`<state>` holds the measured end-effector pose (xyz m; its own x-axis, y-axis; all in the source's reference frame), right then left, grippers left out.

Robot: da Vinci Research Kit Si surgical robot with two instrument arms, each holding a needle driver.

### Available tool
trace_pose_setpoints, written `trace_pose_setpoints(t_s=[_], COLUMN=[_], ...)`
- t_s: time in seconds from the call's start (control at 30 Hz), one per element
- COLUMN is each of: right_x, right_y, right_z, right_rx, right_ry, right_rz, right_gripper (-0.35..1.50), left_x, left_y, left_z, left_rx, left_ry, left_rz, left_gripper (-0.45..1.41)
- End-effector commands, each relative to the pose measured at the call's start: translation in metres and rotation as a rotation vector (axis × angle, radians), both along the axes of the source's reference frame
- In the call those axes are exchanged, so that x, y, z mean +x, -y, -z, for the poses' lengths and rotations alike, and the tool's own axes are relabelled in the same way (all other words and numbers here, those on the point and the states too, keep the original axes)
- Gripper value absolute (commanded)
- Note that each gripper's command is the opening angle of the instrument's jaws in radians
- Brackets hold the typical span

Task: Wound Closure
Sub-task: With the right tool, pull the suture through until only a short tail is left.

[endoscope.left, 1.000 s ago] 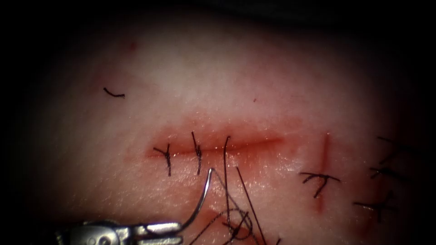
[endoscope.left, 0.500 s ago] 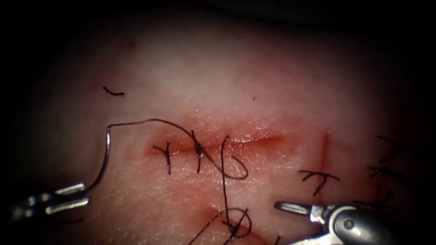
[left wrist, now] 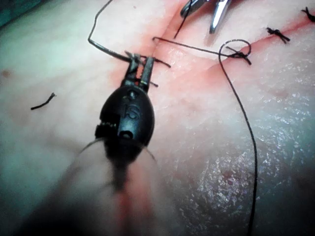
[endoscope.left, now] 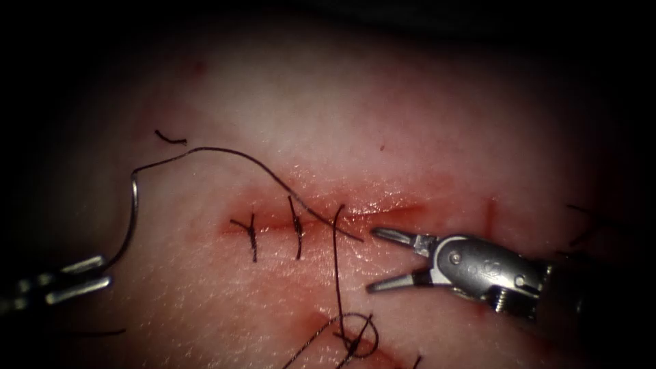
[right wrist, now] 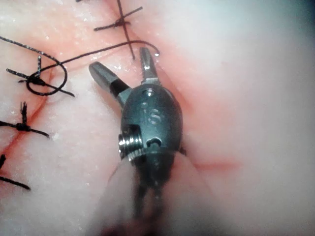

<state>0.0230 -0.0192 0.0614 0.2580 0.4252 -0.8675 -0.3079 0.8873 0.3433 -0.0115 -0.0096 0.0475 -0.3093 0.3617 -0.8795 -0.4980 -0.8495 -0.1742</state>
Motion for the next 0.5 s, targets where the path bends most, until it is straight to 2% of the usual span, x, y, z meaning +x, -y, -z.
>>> trace_pose_setpoints(t_s=[0.03,0.17,0.23,0.27,0.3,0.33,0.37,0.4,0.5], right_x=[0.0014,0.002,0.0021,0.0021,0.002,0.0019,0.0017,0.0013,0.001], right_y=[-0.0003,-0.0004,-0.0004,-0.0004,-0.0004,-0.0003,-0.0002,0.0001,-0.0001], right_z=[-0.0014,-0.002,-0.0022,-0.0022,-0.0022,-0.0022,-0.0022,-0.002,-0.0015], right_rx=[0.003,0.009,0.02,0.02,0.027,0.033,0.041,0.073,0.084], right_ry=[0.0,0.006,0.009,0.009,0.009,0.009,0.013,0.048,0.032], right_rz=[0.001,0.006,0.004,0.004,0.005,0.007,0.012,0.018,-0.028], right_gripper=[1.21,1.15,0.98,0.98,0.78,0.41,-0.1,-0.35,-0.35], left_x=[-0.0004,0.0,0.0,0.0,0.0,0.0,0.0,-0.0001,-0.0003], left_y=[-0.0003,-0.0003,-0.0003,-0.0003,-0.0003,-0.0003,-0.0003,-0.0002,-0.0002], left_z=[-0.0006,-0.0006,-0.0006,-0.0006,-0.0006,-0.0006,-0.0006,-0.0006,-0.0006], left_rx=[-0.002,-0.002,-0.002,-0.002,-0.002,-0.002,-0.002,-0.002,-0.002], left_ry=[0.003,-0.003,-0.007,-0.007,-0.007,-0.007,-0.008,-0.009,-0.013], left_rz=[-0.003,-0.002,0.0,0.0,0.001,0.001,0.001,0.002,0.006], left_gripper=[-0.45,-0.45,-0.45,-0.45,-0.45,-0.45,-0.45,-0.45,-0.45])
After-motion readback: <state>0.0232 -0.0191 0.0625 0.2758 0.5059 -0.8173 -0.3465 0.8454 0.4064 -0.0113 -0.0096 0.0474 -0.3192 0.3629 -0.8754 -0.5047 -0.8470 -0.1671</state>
